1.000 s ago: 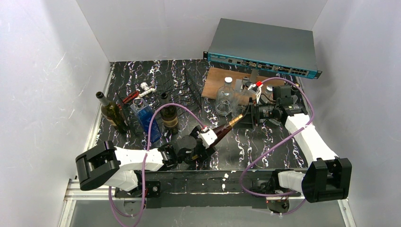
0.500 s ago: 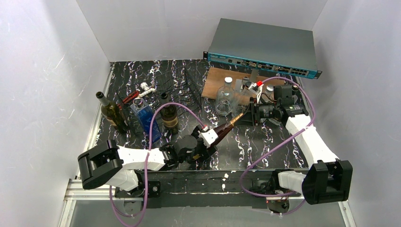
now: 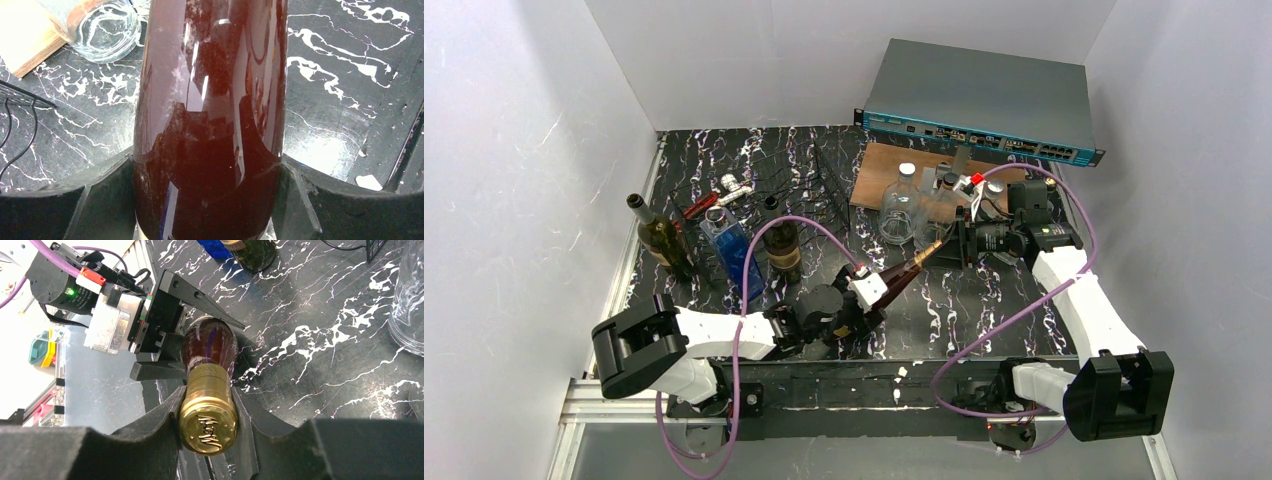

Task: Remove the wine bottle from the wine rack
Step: Place the wine bottle at the center of the board.

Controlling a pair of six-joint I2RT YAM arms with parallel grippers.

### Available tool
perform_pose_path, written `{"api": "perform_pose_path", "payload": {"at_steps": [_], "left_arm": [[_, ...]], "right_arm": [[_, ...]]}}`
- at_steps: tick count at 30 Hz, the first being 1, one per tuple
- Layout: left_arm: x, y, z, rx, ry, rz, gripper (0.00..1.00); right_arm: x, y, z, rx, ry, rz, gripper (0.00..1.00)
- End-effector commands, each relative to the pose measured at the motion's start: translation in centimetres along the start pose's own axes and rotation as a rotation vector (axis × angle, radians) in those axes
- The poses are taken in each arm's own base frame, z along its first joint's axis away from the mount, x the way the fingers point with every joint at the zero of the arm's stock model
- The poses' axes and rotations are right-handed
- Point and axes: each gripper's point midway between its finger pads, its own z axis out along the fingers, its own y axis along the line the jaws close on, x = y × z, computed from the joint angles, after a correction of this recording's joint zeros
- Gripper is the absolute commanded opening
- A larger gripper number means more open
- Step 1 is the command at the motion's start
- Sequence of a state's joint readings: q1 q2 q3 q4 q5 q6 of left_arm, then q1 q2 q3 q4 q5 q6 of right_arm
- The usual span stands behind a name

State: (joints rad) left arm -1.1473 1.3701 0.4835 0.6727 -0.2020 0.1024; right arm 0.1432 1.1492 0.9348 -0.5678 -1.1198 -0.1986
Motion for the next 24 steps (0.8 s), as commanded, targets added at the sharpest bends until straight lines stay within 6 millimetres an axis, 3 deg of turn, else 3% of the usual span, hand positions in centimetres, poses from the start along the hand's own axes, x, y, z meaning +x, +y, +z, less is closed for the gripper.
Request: {"api": "perform_pose_path", "payload": {"at_steps": [1,5,17,24], "left_arm": [[-6.5,-0.2,0.7,0.009,-0.192,-0.11,0.0],[-6.5,-0.3,0.8,0.011,-0.192,-0.114,0.04],[-6.2,-0.6,1.0,0.025,-0.181,-0.128,0.52],[-5.9,-0.8,1.1,0.032,-0.175,-0.126,0.71]], "right_arm": [[-2.0,1.0,-0.6,-0.002,-0.031,-0.14,0.01],[-2.0,1.0,-0.6,0.003,-0.031,-0.145,0.01],[-2.3,0.4,-0.9,0.055,-0.022,-0.171,0.01],[-2.4,0.0,-1.0,0.084,-0.019,-0.184,0.01]]}}
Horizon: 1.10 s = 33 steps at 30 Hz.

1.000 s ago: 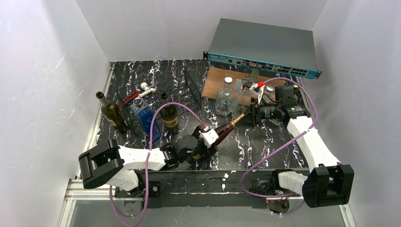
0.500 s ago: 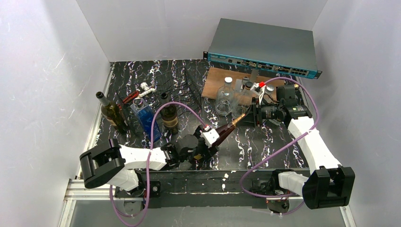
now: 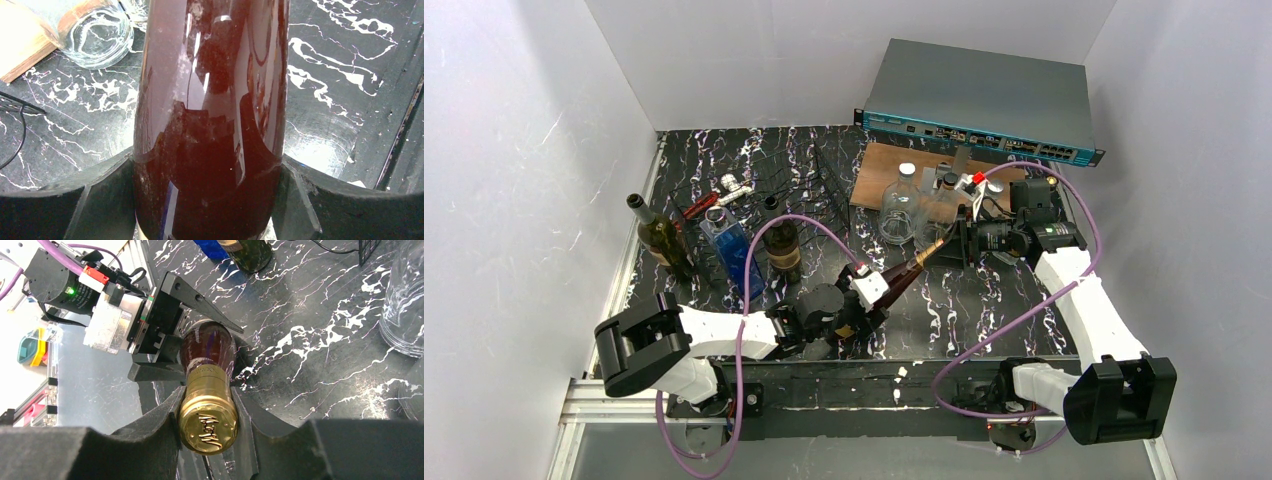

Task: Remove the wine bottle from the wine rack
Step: Place the wine bottle at the center of the board.

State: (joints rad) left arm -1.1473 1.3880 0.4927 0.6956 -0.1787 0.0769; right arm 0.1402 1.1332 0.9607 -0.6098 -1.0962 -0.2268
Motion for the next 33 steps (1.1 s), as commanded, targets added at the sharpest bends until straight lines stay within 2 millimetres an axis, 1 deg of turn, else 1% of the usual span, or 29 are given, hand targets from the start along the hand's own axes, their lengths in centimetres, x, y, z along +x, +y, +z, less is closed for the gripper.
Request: {"api": "perform_pose_path", "payload": {"at_steps": [1,5,14,16,18,20,27,33], "left_arm": [[-5.4,-0.4,0.7,0.012,-0.16,-0.096,0.73],[-5.3,-0.5,0.7,0.016,-0.157,-0.124,0.79],[-5.1,-0.6,0.8,0.019,-0.151,-0.124,0.79],[-5.2,-0.7,0.8,0.025,-0.153,-0.124,0.83],[-5.3,-0.8,0.8,0.031,-0.157,-0.123,0.87],[-5.6,-0.8,0.8,0.031,-0.162,-0.122,0.88],[-7.0,-1.0,1.3,0.044,-0.186,-0.109,0.88],[-8.3,-0.9,1.8,0.043,-0.197,-0.074,0.88]], "right_arm": [[-2.1,-0.4,-0.5,0.061,-0.023,-0.157,0.01],[-2.4,-0.2,-0.6,0.062,-0.028,-0.167,0.01],[-3.0,0.5,-0.6,0.024,-0.042,-0.174,0.01],[-3.0,0.5,-0.6,0.023,-0.043,-0.175,0.01],[-3.1,0.5,-0.7,0.024,-0.044,-0.18,0.01],[-3.4,0.6,-0.7,0.025,-0.047,-0.188,0.01],[-4.8,1.1,-1.2,0.037,-0.051,-0.261,0.01],[-5.7,1.1,-1.7,0.065,-0.047,-0.315,0.01]]}}
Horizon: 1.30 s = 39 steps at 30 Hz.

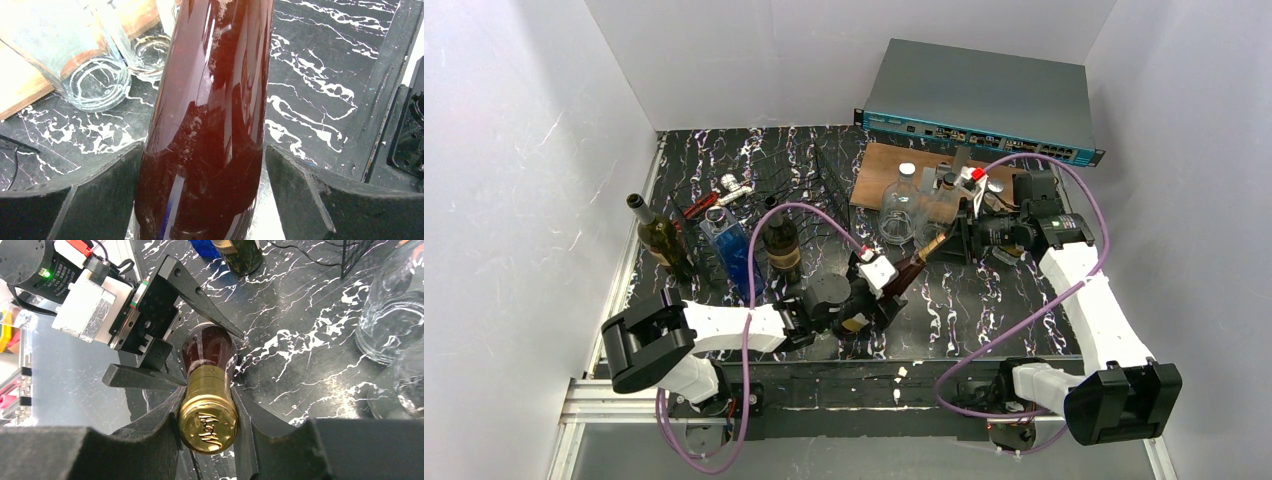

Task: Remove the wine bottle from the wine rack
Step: Place the wine bottle at the center of the board.

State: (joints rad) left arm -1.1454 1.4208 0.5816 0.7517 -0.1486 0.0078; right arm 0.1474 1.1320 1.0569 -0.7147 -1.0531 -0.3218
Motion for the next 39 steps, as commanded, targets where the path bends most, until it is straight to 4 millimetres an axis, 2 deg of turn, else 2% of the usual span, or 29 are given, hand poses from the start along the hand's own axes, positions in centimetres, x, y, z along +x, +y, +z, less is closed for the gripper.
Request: {"api": "perform_pose_path", "payload": {"at_steps": [1,10,16,21,39], "left_arm": [[-3.8,-0.5,0.9,0.023,-0.084,0.016,0.88],[-5.3,-0.5,2.1,0.015,-0.079,0.014,0.88],[-5.9,-0.5,2.6,0.009,-0.078,0.0,0.92],[-6.4,-0.6,2.7,0.013,-0.083,-0.012,0.95],[-7.9,-2.2,3.7,0.094,-0.088,-0.009,0.96]], "right_arm": [[-4.4,0.1,-1.1,0.042,-0.064,-0.234,0.01],[-5.5,-0.4,-2.3,0.127,-0.025,-0.352,0.01],[-5.5,-0.9,-2.9,0.175,0.01,-0.403,0.01],[-5.6,-0.6,-3.5,0.188,0.028,-0.435,0.01],[-7.1,-0.2,-4.4,0.223,0.044,-0.498,0.01]]}}
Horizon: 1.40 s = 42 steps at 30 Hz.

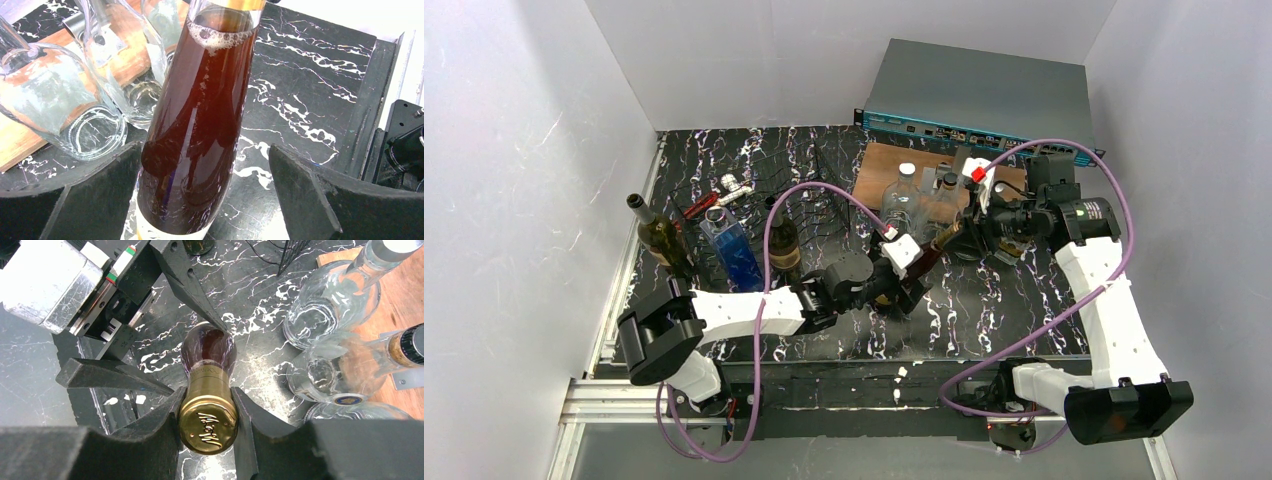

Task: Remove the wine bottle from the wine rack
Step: Place the wine bottle at the center of the board.

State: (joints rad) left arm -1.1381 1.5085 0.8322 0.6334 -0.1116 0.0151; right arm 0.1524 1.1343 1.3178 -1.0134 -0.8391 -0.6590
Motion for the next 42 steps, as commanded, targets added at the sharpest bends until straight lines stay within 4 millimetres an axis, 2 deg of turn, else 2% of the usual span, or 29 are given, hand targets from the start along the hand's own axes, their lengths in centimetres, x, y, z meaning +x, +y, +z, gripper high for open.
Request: {"api": "perform_pose_path", "payload": {"at_steps": [1,14,26,40,42], "left_arm": [[-2.2,-1.5,0.3,0.068,-0.043,-0.01,0.96],[-3.0,-1.9,0.8,0.091,-0.053,-0.01,0.95],[-3.5,-1.9,0.9,0.088,-0.058,-0.01,0.91],[-3.7,-1.2,-0.2,0.055,-0.071,-0.012,0.91],[-3.7,-1.0,-0.5,0.046,-0.072,-0.013,0.91]], "right_arm": [[-4.2,-1.5,-1.4,0.071,-0.083,-0.185,0.01],[-5.5,-1.1,-1.1,0.053,-0.08,-0.208,0.01],[-7.0,0.4,1.4,0.022,-0.055,-0.247,0.01],[-9.3,2.0,3.2,-0.073,-0.101,-0.228,0.01],[-9.4,2.3,3.5,-0.086,-0.097,-0.229,0.05]]}}
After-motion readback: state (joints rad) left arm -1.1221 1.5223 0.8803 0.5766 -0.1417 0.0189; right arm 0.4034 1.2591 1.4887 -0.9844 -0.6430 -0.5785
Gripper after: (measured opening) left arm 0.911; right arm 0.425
